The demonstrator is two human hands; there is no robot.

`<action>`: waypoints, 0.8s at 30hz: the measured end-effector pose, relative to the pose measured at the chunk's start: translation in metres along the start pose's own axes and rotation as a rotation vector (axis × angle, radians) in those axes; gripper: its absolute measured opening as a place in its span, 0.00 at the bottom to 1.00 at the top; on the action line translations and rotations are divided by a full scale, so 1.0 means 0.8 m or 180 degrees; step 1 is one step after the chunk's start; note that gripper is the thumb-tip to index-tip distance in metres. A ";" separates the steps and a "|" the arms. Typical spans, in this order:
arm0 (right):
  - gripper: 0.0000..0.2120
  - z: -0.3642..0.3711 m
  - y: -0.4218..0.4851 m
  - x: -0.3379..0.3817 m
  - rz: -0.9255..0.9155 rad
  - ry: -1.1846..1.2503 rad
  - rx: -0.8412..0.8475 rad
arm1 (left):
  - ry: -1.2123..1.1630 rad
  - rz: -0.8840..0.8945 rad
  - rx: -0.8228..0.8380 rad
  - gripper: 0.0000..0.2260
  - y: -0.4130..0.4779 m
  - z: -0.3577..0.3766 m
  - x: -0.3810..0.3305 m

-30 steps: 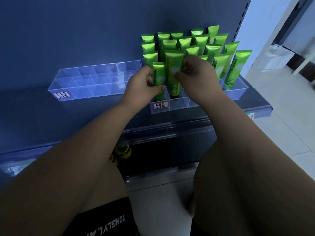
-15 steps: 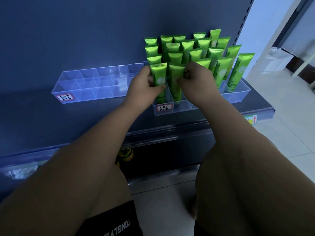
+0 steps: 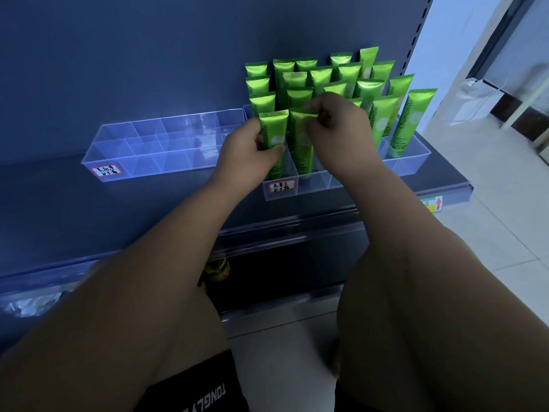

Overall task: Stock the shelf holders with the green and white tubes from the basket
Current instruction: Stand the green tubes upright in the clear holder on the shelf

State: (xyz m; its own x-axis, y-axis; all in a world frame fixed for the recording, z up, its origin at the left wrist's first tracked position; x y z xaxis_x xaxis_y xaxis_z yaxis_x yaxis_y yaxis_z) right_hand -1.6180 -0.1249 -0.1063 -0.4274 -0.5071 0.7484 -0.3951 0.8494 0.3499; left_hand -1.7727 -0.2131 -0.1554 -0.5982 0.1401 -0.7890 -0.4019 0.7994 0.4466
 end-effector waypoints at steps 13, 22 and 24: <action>0.10 -0.012 0.012 -0.005 -0.0174 0.0093 -0.0240 | -0.0115 -0.0194 -0.0101 0.14 0.001 -0.003 -0.004; 0.10 -0.011 0.017 -0.008 -0.0311 -0.0113 -0.0310 | -0.0080 -0.0126 -0.0065 0.10 0.000 -0.002 -0.004; 0.10 -0.010 0.017 -0.007 -0.0326 -0.0133 -0.0332 | -0.0079 -0.0092 -0.0068 0.09 -0.001 -0.002 -0.003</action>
State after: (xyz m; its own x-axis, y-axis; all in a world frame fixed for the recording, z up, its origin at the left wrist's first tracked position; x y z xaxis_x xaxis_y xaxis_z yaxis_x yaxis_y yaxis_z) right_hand -1.6144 -0.1091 -0.1010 -0.4236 -0.5958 0.6823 -0.3527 0.8023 0.4816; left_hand -1.7721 -0.2150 -0.1533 -0.5689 0.1318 -0.8118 -0.4336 0.7907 0.4322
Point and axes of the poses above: each hand's wrist, its own y-axis towards the middle knuckle, its own z-axis out of the palm, x = y × z, the point moved 4 cm from there along y, towards the middle knuckle, and after that the axes turned 10 degrees about z, right-handed, at the moved point
